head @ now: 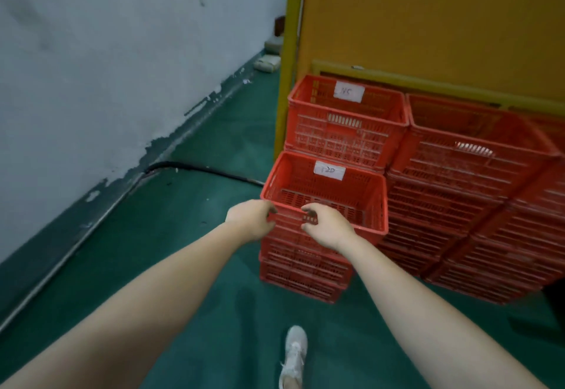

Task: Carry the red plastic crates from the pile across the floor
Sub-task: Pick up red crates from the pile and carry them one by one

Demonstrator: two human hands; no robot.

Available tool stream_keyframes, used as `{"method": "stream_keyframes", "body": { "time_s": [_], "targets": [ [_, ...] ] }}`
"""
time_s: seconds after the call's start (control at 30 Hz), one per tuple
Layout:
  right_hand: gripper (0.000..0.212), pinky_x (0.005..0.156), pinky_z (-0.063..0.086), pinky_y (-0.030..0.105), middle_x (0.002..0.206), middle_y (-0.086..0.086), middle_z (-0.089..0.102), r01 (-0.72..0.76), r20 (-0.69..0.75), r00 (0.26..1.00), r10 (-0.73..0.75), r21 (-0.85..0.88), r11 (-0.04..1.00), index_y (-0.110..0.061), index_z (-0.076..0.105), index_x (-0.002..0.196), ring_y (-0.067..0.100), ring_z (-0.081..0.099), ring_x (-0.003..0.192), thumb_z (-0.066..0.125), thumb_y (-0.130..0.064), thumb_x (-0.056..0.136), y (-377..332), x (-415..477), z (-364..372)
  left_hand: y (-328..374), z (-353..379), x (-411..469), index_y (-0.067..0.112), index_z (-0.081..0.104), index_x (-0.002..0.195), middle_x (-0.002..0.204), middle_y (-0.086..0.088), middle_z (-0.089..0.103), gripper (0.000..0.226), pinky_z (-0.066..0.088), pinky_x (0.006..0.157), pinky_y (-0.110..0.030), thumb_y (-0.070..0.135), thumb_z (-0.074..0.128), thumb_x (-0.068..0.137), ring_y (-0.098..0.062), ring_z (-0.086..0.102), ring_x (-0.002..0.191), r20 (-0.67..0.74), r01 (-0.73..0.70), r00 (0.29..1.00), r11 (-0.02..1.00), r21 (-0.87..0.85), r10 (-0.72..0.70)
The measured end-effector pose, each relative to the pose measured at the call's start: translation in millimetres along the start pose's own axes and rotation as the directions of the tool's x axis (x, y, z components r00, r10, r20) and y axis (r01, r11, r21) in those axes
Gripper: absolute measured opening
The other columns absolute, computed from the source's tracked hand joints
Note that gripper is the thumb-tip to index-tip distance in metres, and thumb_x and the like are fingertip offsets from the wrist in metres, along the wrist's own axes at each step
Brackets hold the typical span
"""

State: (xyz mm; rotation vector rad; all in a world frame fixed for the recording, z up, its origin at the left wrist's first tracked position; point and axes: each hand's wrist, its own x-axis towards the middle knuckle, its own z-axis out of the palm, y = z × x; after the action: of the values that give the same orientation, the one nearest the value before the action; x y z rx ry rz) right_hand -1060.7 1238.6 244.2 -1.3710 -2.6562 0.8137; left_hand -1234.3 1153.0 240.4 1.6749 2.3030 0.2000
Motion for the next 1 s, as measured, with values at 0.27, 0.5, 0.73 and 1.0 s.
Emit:
{"method": "stream_keyframes", "body": {
  "time_s": [0.27, 0.5, 0.73, 1.0],
  "targets": [
    [0.055, 0.105, 0.040, 0.029, 0.138, 0.003, 0.056, 0.258, 0.094, 0.962, -0.256, -0.010, 0.966, -0.017, 0.050, 0.139, 0.017, 0.053, 0.126, 0.066, -0.027, 0.087, -124, -6, 0, -71, -61, -96, 0.028, 0.051, 0.135, 0.131, 0.006, 0.059, 0.052, 0.046, 0.098, -0.031, 0.044, 0.062, 0.086, -0.016, 0.055, 0.120, 0.004, 0.275, 0.961, 0.954, -0.121, -0.276],
    [0.056, 0.100, 0.045, 0.031, 0.141, -0.001, 0.052, 0.575, 0.308, 0.785, -0.538, -0.037, 0.817, -0.022, 0.045, 0.142, 0.015, 0.052, 0.124, 0.063, -0.030, 0.089, -242, 6, 40, -142, -86, -188, 0.030, 0.050, 0.134, 0.129, 0.009, 0.060, 0.049, 0.049, 0.096, -0.034, 0.041, 0.059, 0.088, -0.014, 0.056, 0.119, -0.142, 0.573, 0.785, 0.793, -0.206, -0.603],
    [0.058, 0.106, 0.040, 0.033, 0.146, -0.004, 0.046, 0.852, 0.476, 0.448, -0.757, 0.029, 0.523, -0.024, 0.043, 0.143, 0.014, 0.045, 0.132, 0.062, -0.030, 0.089, -347, -33, 103, -165, -76, -315, 0.033, 0.053, 0.131, 0.128, 0.011, 0.060, 0.044, 0.049, 0.093, -0.033, 0.040, 0.057, 0.088, -0.014, 0.055, 0.118, -0.187, 0.824, 0.404, 0.445, -0.351, -0.896],
    [0.062, 0.107, 0.041, 0.037, 0.147, -0.002, 0.045, 0.967, 0.638, -0.026, -0.769, 0.212, 0.143, -0.024, 0.040, 0.146, 0.017, 0.046, 0.133, 0.063, -0.030, 0.089, -418, -165, 185, -117, -28, -482, 0.034, 0.053, 0.131, 0.129, 0.012, 0.059, 0.043, 0.050, 0.089, -0.031, 0.039, 0.056, 0.089, -0.013, 0.056, 0.118, -0.122, 0.888, -0.073, -0.009, -0.460, -0.990]
  ]
}}
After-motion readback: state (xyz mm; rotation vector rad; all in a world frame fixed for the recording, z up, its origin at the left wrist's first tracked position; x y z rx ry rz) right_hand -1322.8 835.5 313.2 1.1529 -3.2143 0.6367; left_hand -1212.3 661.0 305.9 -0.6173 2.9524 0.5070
